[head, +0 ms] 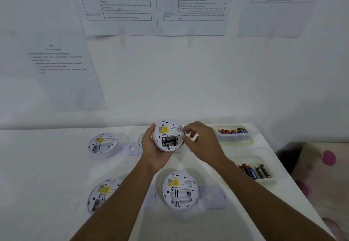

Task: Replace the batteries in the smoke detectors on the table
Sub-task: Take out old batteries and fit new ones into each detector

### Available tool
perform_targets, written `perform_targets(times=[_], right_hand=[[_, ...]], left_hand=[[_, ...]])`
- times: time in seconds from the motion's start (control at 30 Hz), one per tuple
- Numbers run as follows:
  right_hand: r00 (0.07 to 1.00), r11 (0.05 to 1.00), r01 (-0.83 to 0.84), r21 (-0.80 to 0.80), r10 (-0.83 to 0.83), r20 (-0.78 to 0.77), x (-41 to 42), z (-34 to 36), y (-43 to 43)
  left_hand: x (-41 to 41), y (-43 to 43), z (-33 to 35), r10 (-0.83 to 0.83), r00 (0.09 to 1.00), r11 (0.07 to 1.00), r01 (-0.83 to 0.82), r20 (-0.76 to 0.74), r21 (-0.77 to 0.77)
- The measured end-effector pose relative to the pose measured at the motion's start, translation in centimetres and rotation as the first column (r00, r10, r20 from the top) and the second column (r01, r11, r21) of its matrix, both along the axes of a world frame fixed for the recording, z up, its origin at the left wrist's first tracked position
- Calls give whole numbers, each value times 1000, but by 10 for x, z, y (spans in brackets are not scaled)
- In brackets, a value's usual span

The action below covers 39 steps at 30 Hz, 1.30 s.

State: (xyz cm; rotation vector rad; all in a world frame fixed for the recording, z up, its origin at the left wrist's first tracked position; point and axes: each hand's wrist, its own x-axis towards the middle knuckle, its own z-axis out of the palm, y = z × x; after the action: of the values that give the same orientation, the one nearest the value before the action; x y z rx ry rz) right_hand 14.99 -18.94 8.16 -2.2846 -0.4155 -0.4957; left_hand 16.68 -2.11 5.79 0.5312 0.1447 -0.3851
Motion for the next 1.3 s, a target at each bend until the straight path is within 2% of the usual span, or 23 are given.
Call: perform_targets(times=[0.13, 0.27, 0.4, 0.63, 0.73, 0.87, 0.97, 1.03, 1.1, 1.2, 1.27, 1.3], right_hand=[[999, 999, -24, 31, 25, -28, -14, -4, 26], [996, 983, 70, 172, -59, -65, -18, -8, 39], [993, 959, 92, 268, -69, -93, -23, -8, 44], [988, 937, 144, 318, -120, -92, -29, -1, 45], [994, 952, 98, 289, -82, -67, -32, -1, 43], [1000, 985, 21, 172, -19, -17, -38, -8, 35], [994, 999, -18, -29, 21, 106, -39, -8, 24], [990, 991, -61, -118, 75, 119, -39, -3, 16], [995, 997, -69, -42, 72, 69, -43, 9, 3], [999, 986, 38, 160, -42, 16, -49, 27, -34], [991, 984, 127, 123, -120, -59, -50, 33, -75], [979, 985, 167, 32, -162, -123, -50, 34, -98]], left_hand=[[-6, -5, 4, -12, 1000, 998, 13, -19, 62], [-8, -8, 1, -16, 1000, 993, 15, 7, 120], [-11, -11, -2, -24, 999, 987, 15, 48, 163], [-16, -18, -1, 5, 996, 979, -24, 93, 203], [-16, -18, 1, 3, 997, 979, -20, 82, 204], [-17, -20, 5, 25, 998, 977, -37, 61, 211], [-21, -23, 8, 8, 998, 978, -21, 62, 209], [-24, -27, 8, -20, 998, 978, 6, 63, 207], [-27, -33, 9, -24, 997, 982, 11, 67, 186], [-30, -41, 11, -16, 997, 994, 8, 72, 105], [-30, -47, 10, -18, 997, 998, 13, 72, 69], [-30, -51, 9, -24, 997, 998, 20, 68, 58]])
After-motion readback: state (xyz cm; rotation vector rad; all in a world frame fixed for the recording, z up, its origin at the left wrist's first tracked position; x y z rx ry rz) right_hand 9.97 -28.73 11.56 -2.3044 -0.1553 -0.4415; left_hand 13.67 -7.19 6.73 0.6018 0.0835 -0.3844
